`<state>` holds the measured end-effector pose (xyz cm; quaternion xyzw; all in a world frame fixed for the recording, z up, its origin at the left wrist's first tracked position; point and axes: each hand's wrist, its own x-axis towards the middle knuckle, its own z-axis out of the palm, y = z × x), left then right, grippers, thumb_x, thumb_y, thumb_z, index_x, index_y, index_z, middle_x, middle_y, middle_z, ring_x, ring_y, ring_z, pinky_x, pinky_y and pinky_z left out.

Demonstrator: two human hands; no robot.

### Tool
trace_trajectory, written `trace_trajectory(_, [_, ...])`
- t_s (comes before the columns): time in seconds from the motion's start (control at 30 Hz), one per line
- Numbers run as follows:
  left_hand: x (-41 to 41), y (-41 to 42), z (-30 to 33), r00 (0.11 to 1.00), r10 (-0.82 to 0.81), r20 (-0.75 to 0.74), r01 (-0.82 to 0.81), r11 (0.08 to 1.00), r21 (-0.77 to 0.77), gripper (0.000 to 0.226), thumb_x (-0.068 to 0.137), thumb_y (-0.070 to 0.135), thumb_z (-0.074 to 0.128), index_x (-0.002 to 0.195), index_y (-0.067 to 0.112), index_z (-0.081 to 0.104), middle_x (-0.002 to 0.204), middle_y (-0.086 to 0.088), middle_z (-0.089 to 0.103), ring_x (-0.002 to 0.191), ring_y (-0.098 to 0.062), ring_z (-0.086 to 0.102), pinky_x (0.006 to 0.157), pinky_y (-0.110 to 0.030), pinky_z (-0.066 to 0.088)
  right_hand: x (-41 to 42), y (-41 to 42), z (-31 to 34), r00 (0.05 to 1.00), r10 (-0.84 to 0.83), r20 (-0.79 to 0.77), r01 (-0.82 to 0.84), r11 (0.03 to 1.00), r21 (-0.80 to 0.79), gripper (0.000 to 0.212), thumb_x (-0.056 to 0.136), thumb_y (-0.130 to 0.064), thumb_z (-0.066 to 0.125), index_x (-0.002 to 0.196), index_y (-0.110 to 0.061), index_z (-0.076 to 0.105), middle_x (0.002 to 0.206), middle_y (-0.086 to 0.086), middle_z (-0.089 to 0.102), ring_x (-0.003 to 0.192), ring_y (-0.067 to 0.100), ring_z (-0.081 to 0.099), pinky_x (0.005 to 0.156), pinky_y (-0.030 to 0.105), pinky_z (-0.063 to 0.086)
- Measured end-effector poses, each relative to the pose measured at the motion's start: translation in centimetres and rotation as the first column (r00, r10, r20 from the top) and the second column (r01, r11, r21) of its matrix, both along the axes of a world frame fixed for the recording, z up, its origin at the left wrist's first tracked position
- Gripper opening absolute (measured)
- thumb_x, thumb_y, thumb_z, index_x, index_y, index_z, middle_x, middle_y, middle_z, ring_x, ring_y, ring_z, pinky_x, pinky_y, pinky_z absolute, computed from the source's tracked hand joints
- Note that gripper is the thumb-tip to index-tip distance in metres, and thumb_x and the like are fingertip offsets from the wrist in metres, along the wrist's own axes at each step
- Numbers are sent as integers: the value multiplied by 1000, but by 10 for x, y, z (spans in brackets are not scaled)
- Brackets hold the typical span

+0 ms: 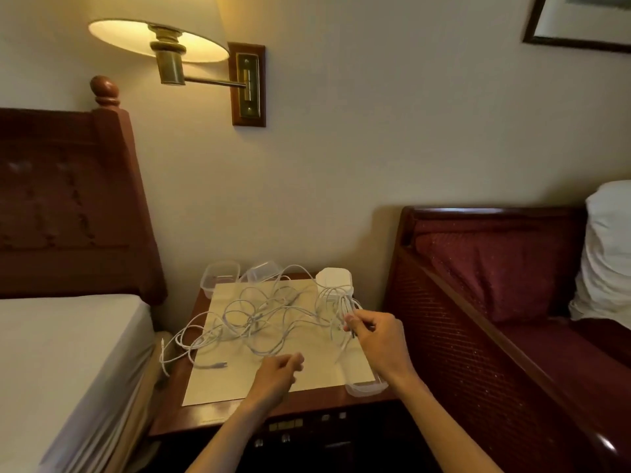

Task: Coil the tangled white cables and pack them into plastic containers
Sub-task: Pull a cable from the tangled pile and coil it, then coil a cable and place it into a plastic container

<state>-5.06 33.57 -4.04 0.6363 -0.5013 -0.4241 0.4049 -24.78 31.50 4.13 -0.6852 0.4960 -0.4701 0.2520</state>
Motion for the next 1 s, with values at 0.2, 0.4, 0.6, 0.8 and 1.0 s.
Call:
trace_trajectory(0.2, [5,-22,-60,885,-18,466,117,976,-185,22,94,25,59,111,18,71,114,6,60,109,-10,57,86,-13,34,3,-36,-45,520,-256,-815,83,965,-250,17,88,-18,55,77,-19,68,75,-2,67,79,19,64,113,54,27])
trace_trajectory(0.4, [16,-39,-107,773,-42,633,230,948,-218,35,94,43,46,115,22,64,128,2,53,116,-20,56,96,-27,44,17,-59,-77,358,-163,-919,112,985,-131,16,81,-7,55,83,-16,69,85,4,67,91,23,59,119,48,12])
trace_trajectory(0.6, [14,-36,-121,615,-44,787,275,948,-162,80,92,65,-4,149,27,36,158,6,23,147,-17,20,116,-27,7,9,-76,-108,469,10,-883,121,990,75,18,92,-19,50,96,-16,67,108,4,63,109,26,54,96,38,37])
trace_trajectory(0.8, [11,-32,-121,561,-47,826,264,956,-125,70,98,54,-3,148,28,38,156,4,31,145,-18,28,114,-30,12,-4,-87,-132,555,18,-832,116,988,99,33,88,-42,55,90,-17,76,133,6,47,129,28,36,109,35,34])
trace_trajectory(1.0, [10,-35,-122,571,-58,819,264,957,-117,69,97,56,-4,151,30,30,159,8,21,148,-13,15,117,-29,7,-2,-85,-122,574,50,-817,181,966,186,34,93,-42,54,113,-17,66,125,0,53,124,22,39,94,35,43])
